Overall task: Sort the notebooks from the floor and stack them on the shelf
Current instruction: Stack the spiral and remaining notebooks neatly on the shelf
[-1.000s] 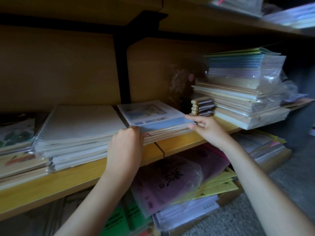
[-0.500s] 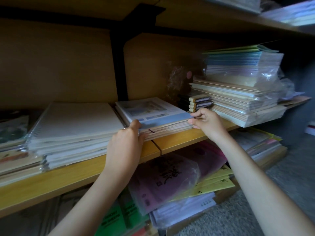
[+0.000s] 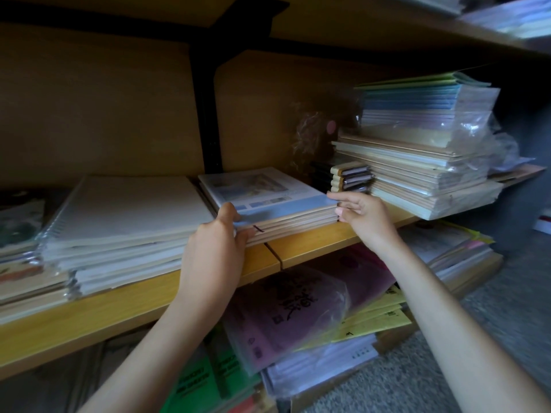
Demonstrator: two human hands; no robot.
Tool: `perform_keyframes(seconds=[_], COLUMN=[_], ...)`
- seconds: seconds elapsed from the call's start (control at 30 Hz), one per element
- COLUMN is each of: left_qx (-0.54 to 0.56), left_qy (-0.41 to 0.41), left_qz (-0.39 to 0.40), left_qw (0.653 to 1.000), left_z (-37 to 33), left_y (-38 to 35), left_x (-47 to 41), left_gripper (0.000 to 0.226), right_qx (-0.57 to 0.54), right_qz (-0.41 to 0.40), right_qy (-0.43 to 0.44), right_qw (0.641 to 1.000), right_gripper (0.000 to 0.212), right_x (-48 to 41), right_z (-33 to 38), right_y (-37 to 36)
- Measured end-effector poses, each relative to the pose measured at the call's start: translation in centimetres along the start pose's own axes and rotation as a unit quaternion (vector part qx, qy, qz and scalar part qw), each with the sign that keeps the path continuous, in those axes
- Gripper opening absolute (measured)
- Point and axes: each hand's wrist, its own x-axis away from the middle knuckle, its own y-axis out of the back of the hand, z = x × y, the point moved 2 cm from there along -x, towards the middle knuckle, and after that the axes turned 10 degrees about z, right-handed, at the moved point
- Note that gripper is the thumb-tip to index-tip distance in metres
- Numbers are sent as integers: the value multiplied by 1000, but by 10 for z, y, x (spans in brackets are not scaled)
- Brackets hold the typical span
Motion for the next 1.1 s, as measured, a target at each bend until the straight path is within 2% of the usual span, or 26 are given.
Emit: perform_keyframes(seconds=[0.13, 0.27, 0.83, 1.0, 1.1], left_qx=[19, -14, -26, -88, -121], left_qy=[5, 4, 38, 41, 53], left_qz=[5, -19, 1, 17, 22], left_qw=[1000, 1000, 999, 995, 991], left_z=[1, 2, -1, 0, -2], left_y=[1, 1, 5, 8, 9], left_x=[2, 4, -4, 7, 6], left_gripper=[27, 45, 33, 30, 27], right_qx=[16, 53, 41, 40, 75], right_qz=[26, 43, 36, 83, 81], right_qy=[13, 17, -24, -45, -48], right_qw=[999, 998, 998, 995, 993], right_gripper=[36, 40, 40, 63, 68], right_x=[0, 0, 3, 10, 9], right_z=[0, 0, 8, 13, 13], right_y=[1, 0, -1, -3, -6])
